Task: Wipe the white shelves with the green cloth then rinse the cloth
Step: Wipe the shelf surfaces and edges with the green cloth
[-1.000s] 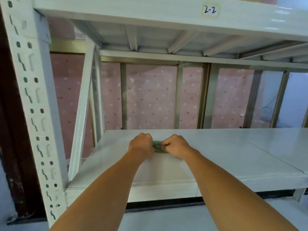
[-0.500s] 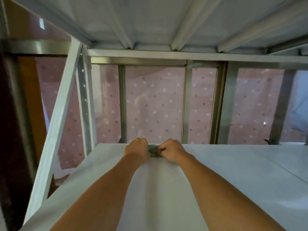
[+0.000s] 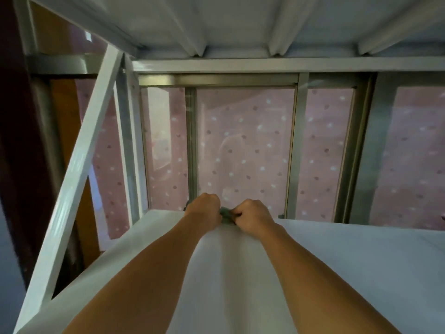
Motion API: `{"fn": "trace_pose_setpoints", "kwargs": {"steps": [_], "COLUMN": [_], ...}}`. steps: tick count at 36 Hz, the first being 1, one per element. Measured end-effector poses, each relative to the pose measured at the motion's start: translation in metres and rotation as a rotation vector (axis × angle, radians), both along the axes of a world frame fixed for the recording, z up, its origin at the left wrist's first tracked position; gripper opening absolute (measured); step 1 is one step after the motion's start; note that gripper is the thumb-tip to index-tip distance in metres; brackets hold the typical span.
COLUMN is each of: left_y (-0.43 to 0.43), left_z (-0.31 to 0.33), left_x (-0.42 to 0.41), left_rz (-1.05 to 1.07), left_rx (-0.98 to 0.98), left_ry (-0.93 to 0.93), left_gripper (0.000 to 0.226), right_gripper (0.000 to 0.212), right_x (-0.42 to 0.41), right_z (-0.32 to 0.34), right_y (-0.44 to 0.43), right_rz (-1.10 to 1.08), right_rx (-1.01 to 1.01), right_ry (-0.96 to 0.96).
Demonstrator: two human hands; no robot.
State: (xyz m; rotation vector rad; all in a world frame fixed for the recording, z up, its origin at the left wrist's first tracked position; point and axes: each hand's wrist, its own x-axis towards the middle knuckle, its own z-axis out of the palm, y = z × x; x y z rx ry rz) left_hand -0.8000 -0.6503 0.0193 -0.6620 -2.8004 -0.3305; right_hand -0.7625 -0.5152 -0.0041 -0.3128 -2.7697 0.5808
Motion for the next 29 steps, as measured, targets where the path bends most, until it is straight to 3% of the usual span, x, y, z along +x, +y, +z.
{"fn": "trace_pose_setpoints", "kwargs": {"steps": [16, 29], "left_y": [-0.017, -0.106], "left_z": [-0.006, -0.002], "left_x": [-0.002, -0.034], "left_rz": [-0.020, 0.062], "left_rx": [0.017, -0.093], "left_ry": [0.020, 0.047], "left_gripper": [0.023, 0.019], "right_gripper": [0.026, 0.029], "right_x": [0.005, -0.035], "right_z": [0.006, 0.007], "right_y": [-0.024, -0.114], "right_rz": [-0.064, 0.006], "right_rx": [0.061, 0.080], "right_ry": [-0.014, -0.012]}}
